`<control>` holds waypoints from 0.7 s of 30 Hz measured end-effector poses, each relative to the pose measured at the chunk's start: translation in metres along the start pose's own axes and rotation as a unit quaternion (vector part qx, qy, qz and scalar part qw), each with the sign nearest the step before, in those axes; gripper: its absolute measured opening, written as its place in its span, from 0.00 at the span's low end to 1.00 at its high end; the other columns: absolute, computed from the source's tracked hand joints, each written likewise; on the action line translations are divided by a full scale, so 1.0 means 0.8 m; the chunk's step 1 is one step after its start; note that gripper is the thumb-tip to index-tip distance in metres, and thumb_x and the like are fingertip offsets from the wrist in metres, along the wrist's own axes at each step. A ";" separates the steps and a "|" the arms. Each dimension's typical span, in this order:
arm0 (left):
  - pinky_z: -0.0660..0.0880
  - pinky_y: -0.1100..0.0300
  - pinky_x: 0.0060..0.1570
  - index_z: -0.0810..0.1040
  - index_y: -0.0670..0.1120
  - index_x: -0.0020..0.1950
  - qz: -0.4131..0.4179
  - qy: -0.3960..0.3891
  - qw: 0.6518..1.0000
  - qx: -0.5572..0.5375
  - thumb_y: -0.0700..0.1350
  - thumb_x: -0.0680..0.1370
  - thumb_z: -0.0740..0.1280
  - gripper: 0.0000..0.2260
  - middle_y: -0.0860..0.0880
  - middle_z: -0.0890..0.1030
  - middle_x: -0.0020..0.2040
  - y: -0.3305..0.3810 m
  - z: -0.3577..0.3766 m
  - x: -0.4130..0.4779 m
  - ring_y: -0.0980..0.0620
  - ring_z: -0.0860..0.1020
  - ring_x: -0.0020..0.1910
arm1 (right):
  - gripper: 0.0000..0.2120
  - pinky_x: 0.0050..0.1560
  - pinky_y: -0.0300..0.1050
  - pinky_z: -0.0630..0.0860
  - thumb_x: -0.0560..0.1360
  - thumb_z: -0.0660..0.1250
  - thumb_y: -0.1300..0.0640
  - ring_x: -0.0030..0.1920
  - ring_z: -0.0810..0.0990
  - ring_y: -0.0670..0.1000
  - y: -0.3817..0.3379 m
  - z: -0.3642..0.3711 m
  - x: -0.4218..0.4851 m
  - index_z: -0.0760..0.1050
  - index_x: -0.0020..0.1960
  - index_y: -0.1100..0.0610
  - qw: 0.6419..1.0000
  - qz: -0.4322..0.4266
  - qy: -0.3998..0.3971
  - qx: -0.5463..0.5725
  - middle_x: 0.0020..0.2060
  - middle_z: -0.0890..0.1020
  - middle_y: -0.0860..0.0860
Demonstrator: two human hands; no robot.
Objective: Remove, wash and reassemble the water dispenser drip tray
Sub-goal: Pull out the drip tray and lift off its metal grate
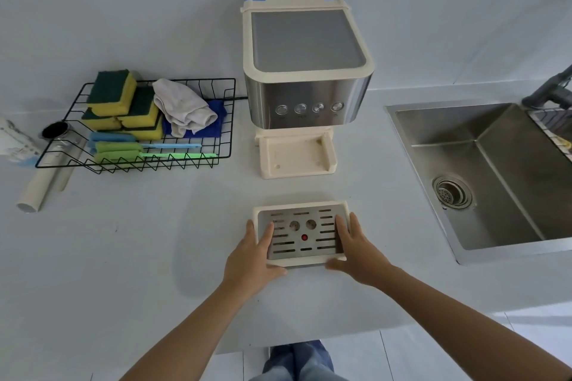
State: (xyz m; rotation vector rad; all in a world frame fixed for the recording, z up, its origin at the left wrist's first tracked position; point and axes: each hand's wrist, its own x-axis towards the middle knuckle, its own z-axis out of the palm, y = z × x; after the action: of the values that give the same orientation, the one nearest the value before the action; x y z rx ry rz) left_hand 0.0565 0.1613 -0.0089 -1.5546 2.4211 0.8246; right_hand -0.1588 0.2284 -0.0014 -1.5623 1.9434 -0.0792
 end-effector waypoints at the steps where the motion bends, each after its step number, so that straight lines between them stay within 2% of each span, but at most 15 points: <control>1: 0.70 0.54 0.63 0.44 0.54 0.75 0.005 -0.002 1.000 0.021 0.63 0.69 0.67 0.43 0.45 0.45 0.77 -0.001 -0.001 0.000 0.45 0.64 0.70 | 0.47 0.60 0.51 0.75 0.71 0.69 0.49 0.67 0.67 0.57 0.000 -0.001 0.000 0.39 0.75 0.58 1.000 0.000 0.001 0.000 0.73 0.47 0.57; 5: 0.64 0.51 0.67 0.47 0.53 0.75 0.014 0.004 0.995 0.098 0.68 0.66 0.65 0.45 0.44 0.50 0.76 -0.002 -0.012 0.004 0.41 0.59 0.71 | 0.47 0.61 0.52 0.75 0.68 0.72 0.48 0.68 0.64 0.56 -0.001 -0.011 0.001 0.44 0.74 0.56 1.000 -0.018 0.014 0.003 0.70 0.55 0.55; 7: 0.57 0.49 0.71 0.49 0.52 0.75 0.034 0.023 0.993 0.110 0.69 0.67 0.63 0.44 0.43 0.49 0.76 -0.001 -0.021 0.009 0.41 0.52 0.74 | 0.47 0.66 0.53 0.70 0.67 0.72 0.46 0.72 0.58 0.58 -0.002 -0.019 0.002 0.45 0.74 0.54 0.999 -0.024 0.022 -0.023 0.73 0.50 0.57; 10: 0.45 0.49 0.73 0.47 0.52 0.76 0.101 0.011 0.986 0.130 0.65 0.72 0.61 0.39 0.43 0.43 0.77 0.003 -0.031 0.020 0.43 0.43 0.76 | 0.44 0.72 0.53 0.59 0.68 0.69 0.42 0.76 0.48 0.58 -0.006 -0.030 0.008 0.49 0.74 0.52 0.995 -0.033 0.019 -0.092 0.76 0.41 0.58; 15: 0.44 0.49 0.73 0.51 0.49 0.75 0.182 -0.009 0.969 0.168 0.63 0.75 0.58 0.34 0.44 0.43 0.78 0.018 -0.031 0.035 0.45 0.42 0.76 | 0.33 0.74 0.50 0.48 0.70 0.67 0.42 0.76 0.41 0.54 -0.011 -0.034 0.021 0.59 0.71 0.46 0.987 -0.090 -0.003 -0.130 0.77 0.44 0.52; 18: 0.44 0.50 0.73 0.52 0.49 0.75 0.199 -0.030 0.963 0.179 0.62 0.76 0.57 0.32 0.45 0.43 0.78 0.020 -0.027 0.040 0.45 0.42 0.76 | 0.32 0.75 0.49 0.46 0.72 0.66 0.43 0.76 0.41 0.54 -0.013 -0.028 0.025 0.59 0.72 0.45 0.980 -0.112 -0.023 -0.162 0.77 0.45 0.50; 21: 0.43 0.50 0.74 0.49 0.49 0.76 0.204 -0.059 0.959 0.186 0.61 0.76 0.56 0.33 0.45 0.41 0.77 0.018 -0.025 0.044 0.47 0.40 0.76 | 0.31 0.74 0.49 0.46 0.73 0.65 0.44 0.76 0.42 0.54 -0.016 -0.024 0.028 0.58 0.72 0.48 0.975 -0.125 -0.034 -0.180 0.77 0.46 0.51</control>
State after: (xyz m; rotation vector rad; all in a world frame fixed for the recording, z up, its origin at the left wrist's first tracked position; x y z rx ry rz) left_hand 0.0309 0.1275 -0.0014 -0.8655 2.6479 0.4540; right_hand -0.1593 0.1978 0.0095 -2.0136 1.7676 0.2318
